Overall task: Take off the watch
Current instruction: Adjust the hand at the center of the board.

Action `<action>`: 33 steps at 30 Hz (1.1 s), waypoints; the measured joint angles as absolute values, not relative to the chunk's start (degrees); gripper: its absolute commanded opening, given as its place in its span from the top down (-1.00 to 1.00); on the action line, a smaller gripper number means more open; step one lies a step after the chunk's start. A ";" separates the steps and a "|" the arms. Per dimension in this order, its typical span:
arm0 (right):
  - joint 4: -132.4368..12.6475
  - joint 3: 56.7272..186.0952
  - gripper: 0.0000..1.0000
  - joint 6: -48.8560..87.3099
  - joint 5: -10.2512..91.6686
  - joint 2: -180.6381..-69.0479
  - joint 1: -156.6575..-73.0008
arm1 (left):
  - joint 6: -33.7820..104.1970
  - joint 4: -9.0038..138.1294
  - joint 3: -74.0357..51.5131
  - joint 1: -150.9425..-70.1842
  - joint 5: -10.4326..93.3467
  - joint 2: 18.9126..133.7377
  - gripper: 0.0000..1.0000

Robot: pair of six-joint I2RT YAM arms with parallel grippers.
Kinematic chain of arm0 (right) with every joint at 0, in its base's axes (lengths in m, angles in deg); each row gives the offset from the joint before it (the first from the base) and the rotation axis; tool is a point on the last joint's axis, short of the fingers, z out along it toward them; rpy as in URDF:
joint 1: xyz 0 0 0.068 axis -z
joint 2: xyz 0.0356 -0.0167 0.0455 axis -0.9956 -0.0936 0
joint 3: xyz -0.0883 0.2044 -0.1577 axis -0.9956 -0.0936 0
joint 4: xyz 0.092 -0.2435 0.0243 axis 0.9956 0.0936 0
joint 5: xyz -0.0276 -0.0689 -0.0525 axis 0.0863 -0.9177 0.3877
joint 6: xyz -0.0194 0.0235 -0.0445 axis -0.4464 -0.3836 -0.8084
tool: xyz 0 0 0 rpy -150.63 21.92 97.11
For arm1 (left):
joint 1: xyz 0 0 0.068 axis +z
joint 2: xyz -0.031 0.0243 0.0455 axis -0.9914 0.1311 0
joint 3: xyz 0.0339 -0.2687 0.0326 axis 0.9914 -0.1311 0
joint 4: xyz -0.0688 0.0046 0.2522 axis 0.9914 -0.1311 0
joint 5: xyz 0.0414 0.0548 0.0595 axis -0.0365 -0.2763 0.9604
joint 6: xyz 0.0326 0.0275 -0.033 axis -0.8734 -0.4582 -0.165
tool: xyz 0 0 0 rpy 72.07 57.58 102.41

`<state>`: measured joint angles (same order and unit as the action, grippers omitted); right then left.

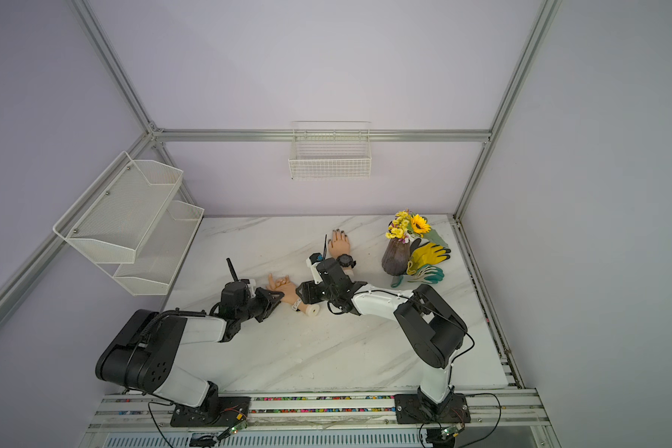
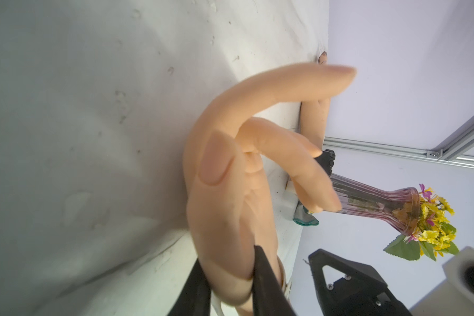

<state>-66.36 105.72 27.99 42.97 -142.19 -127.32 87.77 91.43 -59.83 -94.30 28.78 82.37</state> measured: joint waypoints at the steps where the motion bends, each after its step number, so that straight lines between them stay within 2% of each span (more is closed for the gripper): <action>1: -66.36 105.89 0.04 28.17 43.50 -143.00 -127.32 | 87.24 91.43 -59.44 -94.23 28.28 82.83 0.93; 4: -66.36 106.04 0.08 28.52 44.11 -144.53 -127.32 | 85.91 91.12 -58.94 -94.15 27.64 83.22 0.93; 9: -66.65 106.22 0.29 28.91 44.89 -144.60 -127.17 | 84.77 89.88 -58.41 -94.10 27.51 83.20 0.92; 21: -70.84 103.70 0.48 31.82 48.30 -143.70 -127.04 | 83.18 86.05 -57.62 -94.10 28.19 82.02 0.91; 33: -78.87 99.31 0.53 38.09 53.94 -143.57 -126.67 | 81.34 82.90 -57.56 -94.13 29.41 80.25 0.91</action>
